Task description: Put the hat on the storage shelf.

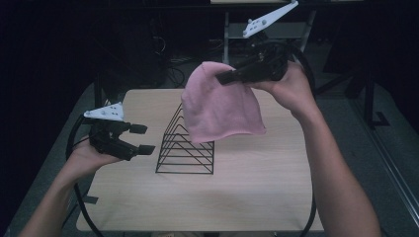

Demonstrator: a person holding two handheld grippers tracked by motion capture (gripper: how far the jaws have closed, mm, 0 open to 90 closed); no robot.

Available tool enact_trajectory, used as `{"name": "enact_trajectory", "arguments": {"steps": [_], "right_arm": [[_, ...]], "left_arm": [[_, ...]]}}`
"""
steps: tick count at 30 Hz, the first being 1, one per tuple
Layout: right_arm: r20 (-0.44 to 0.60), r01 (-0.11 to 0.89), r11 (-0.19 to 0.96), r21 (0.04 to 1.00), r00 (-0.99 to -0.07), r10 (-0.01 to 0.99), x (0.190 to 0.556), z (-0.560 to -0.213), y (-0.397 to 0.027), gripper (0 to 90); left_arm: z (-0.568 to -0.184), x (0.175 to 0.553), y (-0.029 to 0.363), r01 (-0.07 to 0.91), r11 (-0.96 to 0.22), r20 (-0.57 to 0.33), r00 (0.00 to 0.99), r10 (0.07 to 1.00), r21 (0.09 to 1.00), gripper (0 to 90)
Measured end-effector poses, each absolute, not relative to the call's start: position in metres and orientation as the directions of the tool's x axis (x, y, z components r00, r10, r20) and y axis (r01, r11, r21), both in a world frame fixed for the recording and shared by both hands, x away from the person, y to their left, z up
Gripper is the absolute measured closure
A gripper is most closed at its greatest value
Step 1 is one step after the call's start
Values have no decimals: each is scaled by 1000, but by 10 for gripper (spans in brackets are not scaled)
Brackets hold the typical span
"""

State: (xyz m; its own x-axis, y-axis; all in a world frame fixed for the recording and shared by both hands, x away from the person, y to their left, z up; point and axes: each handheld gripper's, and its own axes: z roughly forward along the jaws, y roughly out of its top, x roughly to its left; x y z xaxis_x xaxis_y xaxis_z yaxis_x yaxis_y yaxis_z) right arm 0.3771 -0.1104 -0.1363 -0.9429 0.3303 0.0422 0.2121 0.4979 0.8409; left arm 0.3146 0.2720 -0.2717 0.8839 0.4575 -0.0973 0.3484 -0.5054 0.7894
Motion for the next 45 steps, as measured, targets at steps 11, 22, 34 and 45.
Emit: {"name": "enact_trajectory", "arguments": {"steps": [11,22,34,45], "right_arm": [[48,188,501,845,-959,279,382,-128,-85,769],[50,154,499,852,-975,216,387,-123,-57,768],[57,141,503,853,-982,177,391,-121,-32,768],[64,148,493,857,-981,183,397,-129,-30,768]], "left_arm": [[-263,319,263,331,-501,-114,903,415,800,216],[-257,328,265,345,-484,-148,905,399,804,324],[-252,336,271,331,-465,-160,915,370,821,513],[-250,340,276,332,-455,-127,897,424,826,821]]}}
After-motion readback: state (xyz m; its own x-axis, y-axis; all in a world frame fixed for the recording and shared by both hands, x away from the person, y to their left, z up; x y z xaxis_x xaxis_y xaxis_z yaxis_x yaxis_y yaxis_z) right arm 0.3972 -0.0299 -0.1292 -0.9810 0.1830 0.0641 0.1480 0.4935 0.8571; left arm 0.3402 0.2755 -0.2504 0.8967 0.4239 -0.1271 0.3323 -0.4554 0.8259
